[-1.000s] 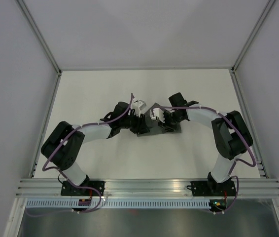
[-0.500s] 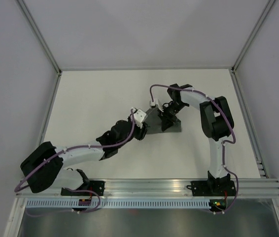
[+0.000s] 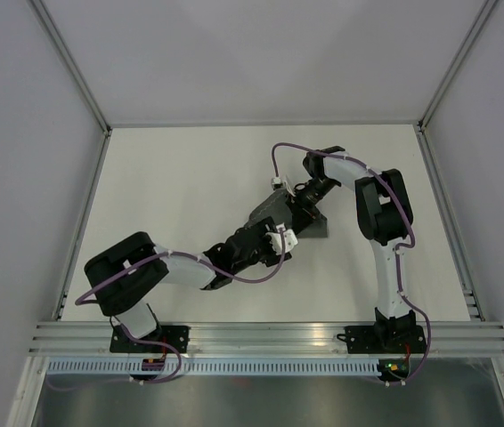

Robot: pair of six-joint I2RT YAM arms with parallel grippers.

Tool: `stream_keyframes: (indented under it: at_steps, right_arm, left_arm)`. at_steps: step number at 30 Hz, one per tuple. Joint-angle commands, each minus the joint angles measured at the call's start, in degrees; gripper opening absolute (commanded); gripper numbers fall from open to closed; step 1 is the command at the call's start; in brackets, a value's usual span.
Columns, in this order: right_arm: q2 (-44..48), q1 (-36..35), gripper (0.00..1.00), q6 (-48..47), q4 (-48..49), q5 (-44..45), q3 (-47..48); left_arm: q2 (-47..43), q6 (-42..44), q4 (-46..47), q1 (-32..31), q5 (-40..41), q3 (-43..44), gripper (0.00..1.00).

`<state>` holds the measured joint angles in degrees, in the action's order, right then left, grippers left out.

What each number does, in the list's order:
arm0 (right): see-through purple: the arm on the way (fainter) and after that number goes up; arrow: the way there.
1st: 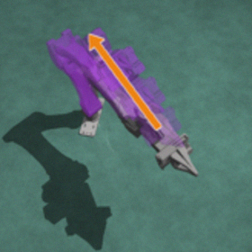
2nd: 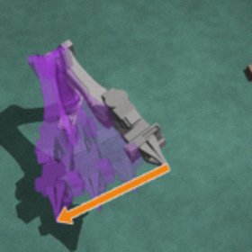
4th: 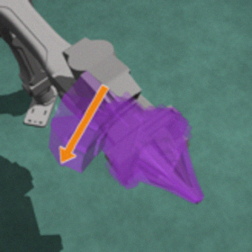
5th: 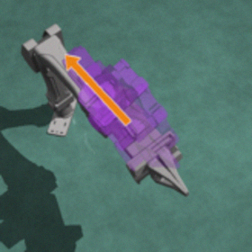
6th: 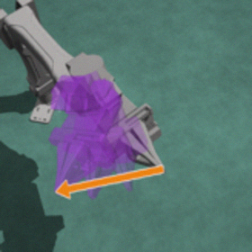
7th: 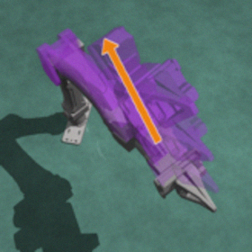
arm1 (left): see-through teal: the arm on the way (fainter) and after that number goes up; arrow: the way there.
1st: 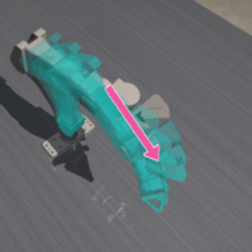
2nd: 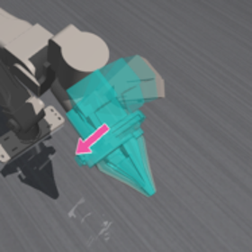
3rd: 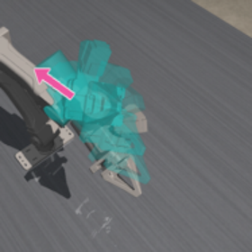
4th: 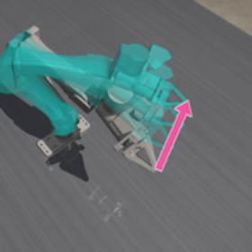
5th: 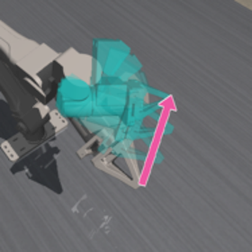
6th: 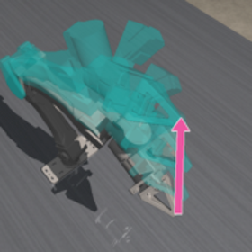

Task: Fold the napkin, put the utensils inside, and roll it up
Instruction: Roll the napkin with the utensil

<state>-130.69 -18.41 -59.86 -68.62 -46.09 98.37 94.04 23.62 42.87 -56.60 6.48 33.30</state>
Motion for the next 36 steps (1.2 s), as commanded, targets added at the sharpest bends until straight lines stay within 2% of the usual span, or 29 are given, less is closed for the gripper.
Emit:
stream_keyframes:
  at_steps: [1, 9, 20, 23, 24, 26, 30, 36]
  right_arm:
    - [-4.7, 0.6, 0.06, -2.6, 1.5, 7.9, -0.7]
    - [-5.6, 0.6, 0.06, -2.5, 0.6, 7.6, 0.6]
    - [-6.4, 0.8, 0.05, -2.8, -0.6, 7.3, 1.7]
    - [-6.6, 0.9, 0.05, -2.5, -0.6, 7.2, 1.8]
    - [-6.6, 0.9, 0.04, -2.6, -0.7, 7.2, 2.0]
    - [-6.8, 1.0, 0.04, -2.5, -0.8, 7.2, 2.2]
    - [-6.8, 1.1, 0.04, -2.9, -1.3, 6.8, 2.3]
    - [-6.2, 1.8, 0.07, -3.3, -2.8, 4.9, 1.7]
  left_arm:
    - [2.6, 9.1, -1.1, -1.3, -5.2, 5.3, 0.77]
    - [8.4, 15.0, -9.0, -1.1, -6.2, 11.1, 0.72]
    - [12.3, 12.5, -19.5, 3.0, -9.0, 17.5, 0.65]
    - [12.9, 11.9, -20.9, 4.2, -9.8, 18.0, 0.55]
    - [12.8, 11.8, -21.8, 4.5, -9.9, 18.4, 0.47]
    - [12.7, 11.0, -22.7, 5.1, -10.3, 18.6, 0.41]
    - [13.5, 8.5, -29.2, 5.9, -12.0, 21.5, 0.25]
    - [12.1, 1.0, -34.4, 7.9, -18.9, 22.7, 0.12]
